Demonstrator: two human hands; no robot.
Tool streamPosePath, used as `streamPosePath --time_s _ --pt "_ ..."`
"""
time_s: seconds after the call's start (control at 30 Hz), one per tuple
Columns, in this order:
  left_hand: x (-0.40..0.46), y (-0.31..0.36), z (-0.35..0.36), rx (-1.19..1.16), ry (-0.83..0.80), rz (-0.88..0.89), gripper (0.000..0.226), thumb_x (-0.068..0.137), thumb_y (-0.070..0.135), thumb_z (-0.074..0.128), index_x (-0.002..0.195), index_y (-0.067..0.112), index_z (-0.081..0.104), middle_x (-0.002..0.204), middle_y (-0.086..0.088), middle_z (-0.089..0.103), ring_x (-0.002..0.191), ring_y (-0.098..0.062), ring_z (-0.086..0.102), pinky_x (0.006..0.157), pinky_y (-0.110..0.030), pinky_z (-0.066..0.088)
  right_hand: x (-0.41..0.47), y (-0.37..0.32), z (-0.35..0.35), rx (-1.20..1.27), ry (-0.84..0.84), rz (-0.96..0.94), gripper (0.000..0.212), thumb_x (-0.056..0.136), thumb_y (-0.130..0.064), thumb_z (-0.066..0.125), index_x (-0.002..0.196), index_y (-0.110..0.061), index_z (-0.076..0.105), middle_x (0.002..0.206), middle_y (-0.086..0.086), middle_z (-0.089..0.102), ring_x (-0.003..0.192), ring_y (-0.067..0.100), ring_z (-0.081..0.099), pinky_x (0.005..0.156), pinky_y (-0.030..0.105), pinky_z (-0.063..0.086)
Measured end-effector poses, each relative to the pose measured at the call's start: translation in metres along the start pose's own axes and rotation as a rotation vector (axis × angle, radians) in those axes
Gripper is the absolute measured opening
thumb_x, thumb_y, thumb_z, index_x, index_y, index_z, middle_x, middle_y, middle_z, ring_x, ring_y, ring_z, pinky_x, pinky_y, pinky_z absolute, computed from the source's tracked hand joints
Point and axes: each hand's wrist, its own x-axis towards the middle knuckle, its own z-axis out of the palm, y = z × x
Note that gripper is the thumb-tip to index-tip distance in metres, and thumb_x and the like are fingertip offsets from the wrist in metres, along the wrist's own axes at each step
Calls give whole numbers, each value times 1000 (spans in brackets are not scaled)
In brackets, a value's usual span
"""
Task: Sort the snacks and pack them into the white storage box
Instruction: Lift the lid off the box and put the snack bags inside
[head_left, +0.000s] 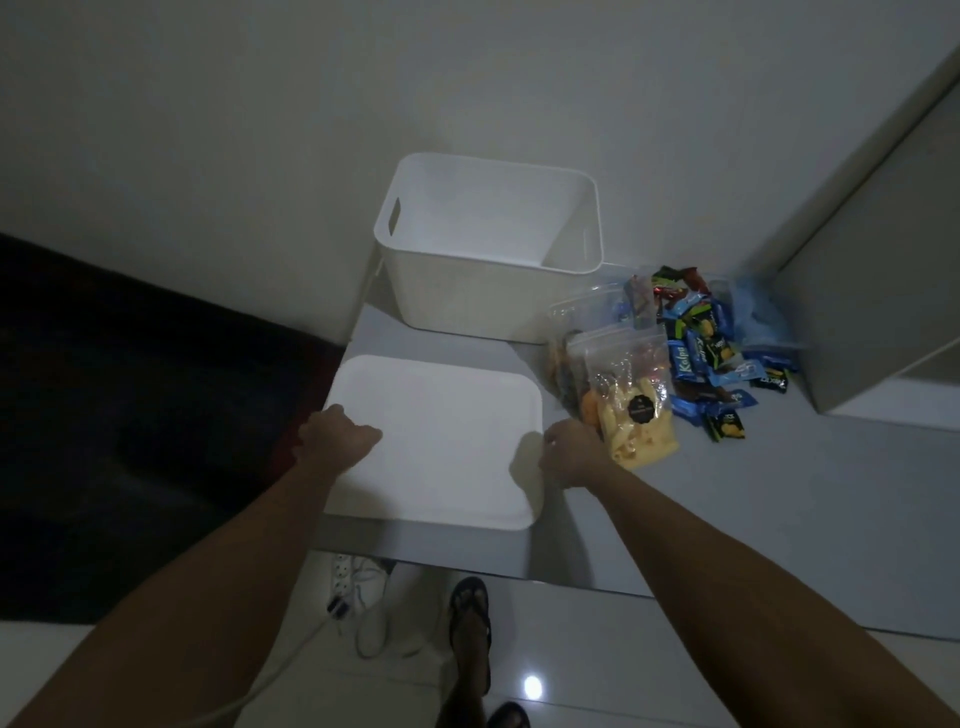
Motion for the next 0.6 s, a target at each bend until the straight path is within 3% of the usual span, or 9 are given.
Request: streamPosePath --time_s 0.07,0.17,0.27,0.4,0.6 --pt "-14 26 2 -3 46 110 56 68 35 64 112 0 58 119 -20 59 110 -39 56 98 -44 47 0 -1 -23 2 120 -93 28 85 -12 61 109 0 69 112 18 67 107 33 61 93 39 50" --pt "-28 74 13 -83 46 281 48 80 24 69 122 2 60 129 -16 60 120 -32 54 102 -35 42 2 3 -64 99 325 -129 15 86 -16 62 94 -7 71 91 13 71 90 29 66 81 41 55" --pt "-41 126 30 -128 0 427 34 80 19 71 111 4 69 116 -14 68 111 -28 61 98 -29 44 7 16 -101 49 494 -138 21 86 -11 61 105 -10 70 100 11 71 93 27 65 83 40 55" --pt "-62 184 56 -161 -72 599 24 79 5 66 102 6 72 103 -13 72 99 -26 66 83 -18 44 28 42 -132 -2 403 -81 43 83 -9 64 126 -15 58 124 14 60 114 31 55 95 44 50" --pt "-58 228 90 -47 -160 735 42 75 1 58 114 12 69 118 -11 66 108 -28 62 95 -38 51 61 66 -151 -287 222 -115 64 81 -16 67 140 -23 42 150 5 39 142 30 24 113 54 27"
